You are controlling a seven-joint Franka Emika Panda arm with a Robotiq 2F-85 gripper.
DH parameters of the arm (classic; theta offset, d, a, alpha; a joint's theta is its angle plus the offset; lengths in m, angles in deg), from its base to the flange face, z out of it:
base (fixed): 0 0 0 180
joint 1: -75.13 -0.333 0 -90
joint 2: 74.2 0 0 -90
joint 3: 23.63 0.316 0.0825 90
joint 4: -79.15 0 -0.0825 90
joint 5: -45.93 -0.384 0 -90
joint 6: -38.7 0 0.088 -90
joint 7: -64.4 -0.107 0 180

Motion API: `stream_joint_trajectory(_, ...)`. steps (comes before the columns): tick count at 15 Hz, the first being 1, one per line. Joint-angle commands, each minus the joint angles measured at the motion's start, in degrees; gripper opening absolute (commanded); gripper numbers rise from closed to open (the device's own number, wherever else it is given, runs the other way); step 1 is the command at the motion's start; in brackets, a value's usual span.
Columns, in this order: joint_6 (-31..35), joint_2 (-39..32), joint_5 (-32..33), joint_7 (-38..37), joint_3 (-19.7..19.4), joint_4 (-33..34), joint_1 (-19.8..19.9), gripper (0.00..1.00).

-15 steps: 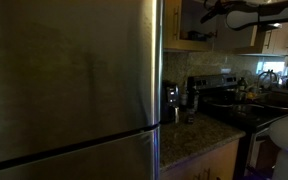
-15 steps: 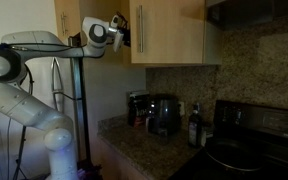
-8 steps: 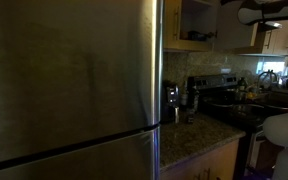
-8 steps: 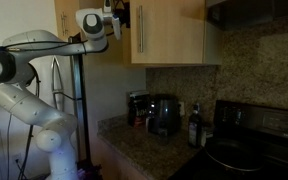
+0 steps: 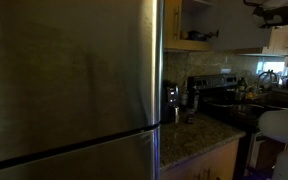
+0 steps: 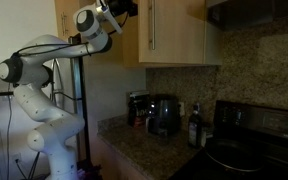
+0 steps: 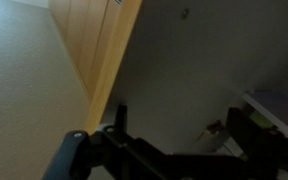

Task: Open the right cabinet door

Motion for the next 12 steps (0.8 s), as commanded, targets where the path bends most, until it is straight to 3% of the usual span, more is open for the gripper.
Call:
stream_joint_trajectory(1, 1.3, 2.1, -3.4, -0.6, 0.5, -8.3, 11.0, 1.00)
stream_joint_trajectory(5, 1.7, 1.3, -8.2, -3.0, 3.9, -18.5, 20.8, 1.00)
stream_joint_trajectory(10, -3.5, 0.8, -14.6, -9.2, 13.8, -26.4, 31.6, 1.00)
stream_joint_trajectory(11, -6.6, 1.6, -16.3, -10.1, 14.9, -26.7, 30.6, 1.00)
stream_joint_trajectory(12, -10.3, 3.3, -18.6, -10.7, 14.5, -27.9, 24.6, 1.00)
